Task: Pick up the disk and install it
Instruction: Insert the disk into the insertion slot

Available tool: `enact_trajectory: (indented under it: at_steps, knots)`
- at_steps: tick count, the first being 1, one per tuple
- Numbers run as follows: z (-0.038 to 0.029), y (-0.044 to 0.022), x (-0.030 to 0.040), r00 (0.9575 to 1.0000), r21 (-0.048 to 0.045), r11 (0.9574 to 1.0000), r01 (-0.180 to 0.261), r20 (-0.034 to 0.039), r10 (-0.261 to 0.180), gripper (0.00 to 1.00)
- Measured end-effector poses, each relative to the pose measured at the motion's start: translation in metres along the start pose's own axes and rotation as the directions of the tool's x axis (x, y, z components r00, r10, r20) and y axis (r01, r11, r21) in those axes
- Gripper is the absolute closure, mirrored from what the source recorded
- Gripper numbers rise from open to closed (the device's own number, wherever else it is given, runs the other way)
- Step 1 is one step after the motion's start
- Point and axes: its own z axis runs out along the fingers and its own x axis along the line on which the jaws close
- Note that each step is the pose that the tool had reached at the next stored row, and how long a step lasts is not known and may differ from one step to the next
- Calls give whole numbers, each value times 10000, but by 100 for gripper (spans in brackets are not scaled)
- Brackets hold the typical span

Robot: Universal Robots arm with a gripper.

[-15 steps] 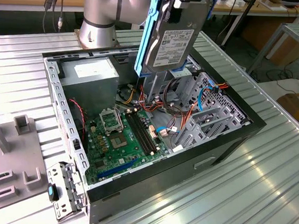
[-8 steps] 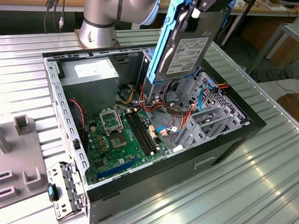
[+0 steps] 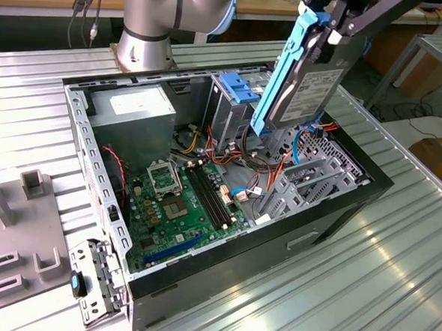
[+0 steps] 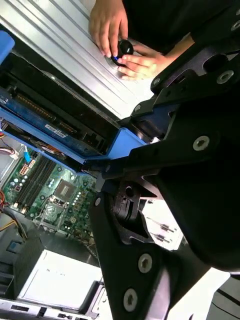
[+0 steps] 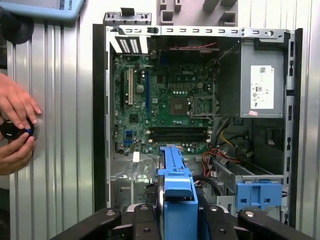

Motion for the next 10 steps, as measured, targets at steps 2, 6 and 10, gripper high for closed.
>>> enact_trajectory:
  at_steps: [2,6,10]
  knots:
    - [4,-27,87,10000,0,10000,0,0,0,63]
    - [36,-125,190,10000,0,10000,-6,1,6,63]
    - [86,-253,211,10000,0,10000,-31,0,31,63]
